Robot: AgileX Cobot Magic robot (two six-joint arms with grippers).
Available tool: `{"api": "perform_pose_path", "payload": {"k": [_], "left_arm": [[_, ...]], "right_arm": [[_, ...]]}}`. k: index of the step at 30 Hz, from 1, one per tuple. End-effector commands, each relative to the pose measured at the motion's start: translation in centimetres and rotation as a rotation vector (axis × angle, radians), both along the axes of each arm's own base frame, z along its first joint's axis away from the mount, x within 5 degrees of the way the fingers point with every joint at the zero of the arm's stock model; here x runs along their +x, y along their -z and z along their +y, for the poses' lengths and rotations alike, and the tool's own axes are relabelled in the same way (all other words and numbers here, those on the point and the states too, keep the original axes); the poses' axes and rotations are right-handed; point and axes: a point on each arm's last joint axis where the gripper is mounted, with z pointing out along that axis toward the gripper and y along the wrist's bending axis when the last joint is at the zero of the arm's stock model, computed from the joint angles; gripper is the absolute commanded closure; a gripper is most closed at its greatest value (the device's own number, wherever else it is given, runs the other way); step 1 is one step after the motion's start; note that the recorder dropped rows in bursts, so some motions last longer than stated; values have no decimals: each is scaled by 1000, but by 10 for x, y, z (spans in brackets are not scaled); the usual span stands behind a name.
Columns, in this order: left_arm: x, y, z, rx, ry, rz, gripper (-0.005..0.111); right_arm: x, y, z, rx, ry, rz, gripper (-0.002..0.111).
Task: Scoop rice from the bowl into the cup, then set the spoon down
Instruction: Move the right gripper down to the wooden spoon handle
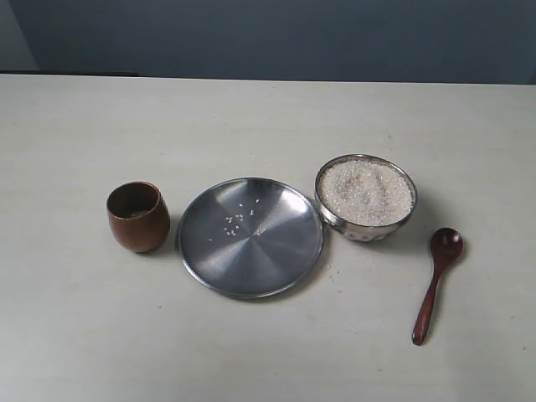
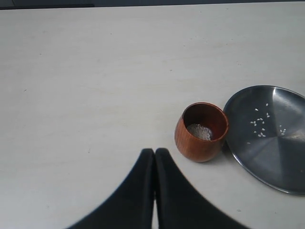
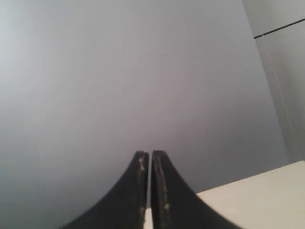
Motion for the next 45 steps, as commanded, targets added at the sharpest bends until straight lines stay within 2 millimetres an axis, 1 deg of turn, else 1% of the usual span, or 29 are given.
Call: {"api": "perform_pose_path", "payload": {"k": [1, 3, 4, 5, 6, 7, 10, 13, 14, 15, 16, 17, 18, 20, 22, 24, 26, 30, 32, 33, 35, 36, 38, 41, 45], "left_arm": [[1, -2, 0, 7, 3, -12, 106], [1, -2, 0, 7, 3, -12, 106], [1, -2, 0, 7, 3, -12, 106], [1, -2, 0, 7, 3, -12, 106], [1, -2, 0, 7, 3, -12, 106], [1, -2, 0, 7, 3, -12, 106], [1, -2, 0, 7, 3, -12, 106], [1, -2, 0, 7, 3, -12, 106], [1, -2, 0, 7, 3, -12, 106], [1, -2, 0, 7, 3, -12, 106], [1, -2, 0, 7, 3, -12, 106], [1, -2, 0, 7, 3, -12, 106], [1, -2, 0, 7, 3, -12, 106], [1, -2, 0, 7, 3, -12, 106], [1, -2, 0, 7, 3, -12, 106], [1, -2, 0, 7, 3, -12, 106], [1, -2, 0, 7, 3, -12, 106], [1, -2, 0, 7, 3, -12, 106], [1, -2, 0, 7, 3, -12, 106], [1, -2, 0, 7, 3, -12, 106], [1, -2, 0, 7, 3, -12, 106], [1, -2, 0, 7, 3, -12, 106], [1, -2, 0, 7, 3, -12, 106], [1, -2, 0, 7, 3, -12, 106], [1, -2, 0, 7, 3, -12, 106]], "right_arm": [[-8, -18, 1, -222, 16, 35, 108], [-13, -26, 1, -300, 14, 47, 108], [-12, -29, 1, -350, -10, 97, 108], [-11, -29, 1, -354, -30, 134, 108], [-6, -27, 2, -346, -89, 238, 108], [-3, -25, 4, -332, -123, 298, 108], [10, -19, 9, -297, -212, 441, 108], [38, -4, 23, -207, -334, 665, 108], [51, 5, 28, -183, -366, 773, 108], [57, 9, 30, -174, -380, 814, 108], [70, 20, 34, -154, -405, 913, 108], [76, 26, 36, -146, -411, 960, 108], [87, 37, 39, -135, -424, 1047, 108], [102, 53, 42, -109, -421, 1145, 108], [115, 67, 47, -15, -415, 1212, 108], [122, 77, 48, 25, -404, 1253, 108], [129, 87, 49, 24, -387, 1286, 108], [135, 95, 49, 19, -377, 1303, 108], [140, 104, 49, -5, -374, 1326, 107], [142, 106, 50, -17, -377, 1330, 105], [145, 113, 56, -41, -389, 1338, 91], [147, 118, 61, -54, -396, 1336, 80], [149, 126, 67, -78, -408, 1351, 72], [151, 142, 74, -87, -408, 1403, 72], [152, 152, 76, -94, -402, 1436, 72]]}}
